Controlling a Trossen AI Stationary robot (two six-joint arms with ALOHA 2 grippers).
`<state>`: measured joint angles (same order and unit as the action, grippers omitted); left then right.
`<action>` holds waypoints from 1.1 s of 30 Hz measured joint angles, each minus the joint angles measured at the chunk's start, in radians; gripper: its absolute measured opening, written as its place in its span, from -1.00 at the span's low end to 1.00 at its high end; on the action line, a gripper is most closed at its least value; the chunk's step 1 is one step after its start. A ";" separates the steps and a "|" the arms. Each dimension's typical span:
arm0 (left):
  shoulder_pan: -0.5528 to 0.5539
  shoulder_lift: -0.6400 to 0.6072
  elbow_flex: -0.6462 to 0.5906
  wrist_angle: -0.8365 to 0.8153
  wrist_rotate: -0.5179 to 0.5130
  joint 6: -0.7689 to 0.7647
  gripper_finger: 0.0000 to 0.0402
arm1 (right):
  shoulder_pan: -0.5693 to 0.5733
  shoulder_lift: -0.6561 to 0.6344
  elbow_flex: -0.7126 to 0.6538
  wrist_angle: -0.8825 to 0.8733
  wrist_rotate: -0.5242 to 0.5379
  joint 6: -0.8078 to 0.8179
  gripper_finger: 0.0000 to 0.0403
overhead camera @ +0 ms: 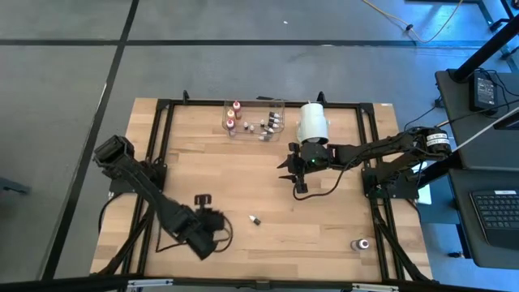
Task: Pick & Place food coloring
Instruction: Put the blue food coloring bottle into the transparent bin
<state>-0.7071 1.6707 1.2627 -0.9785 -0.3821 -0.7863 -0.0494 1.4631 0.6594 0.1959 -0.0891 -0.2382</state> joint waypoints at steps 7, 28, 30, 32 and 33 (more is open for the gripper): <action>0.203 -0.002 0.098 -0.102 -0.115 -0.008 -0.43 | 0.000 0.000 0.000 0.001 0.000 0.030 -0.14; 1.032 0.033 0.283 -0.034 0.067 0.553 -0.43 | 0.000 0.000 0.000 0.002 0.000 0.047 -0.14; 1.061 0.042 0.283 0.012 0.078 0.594 -0.43 | 0.000 0.000 0.000 0.002 0.000 0.040 -0.14; 1.078 0.051 0.284 0.047 0.087 0.627 -0.43 | 0.000 0.000 0.000 0.002 0.000 0.025 -0.14; 1.085 0.057 0.284 0.056 0.087 0.634 -0.43 | 0.000 0.000 0.000 0.002 0.000 0.024 -0.14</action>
<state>0.3777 1.7275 1.5467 -0.9224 -0.2951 -0.1525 -0.0497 1.4631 0.6590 0.1978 -0.0887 -0.2142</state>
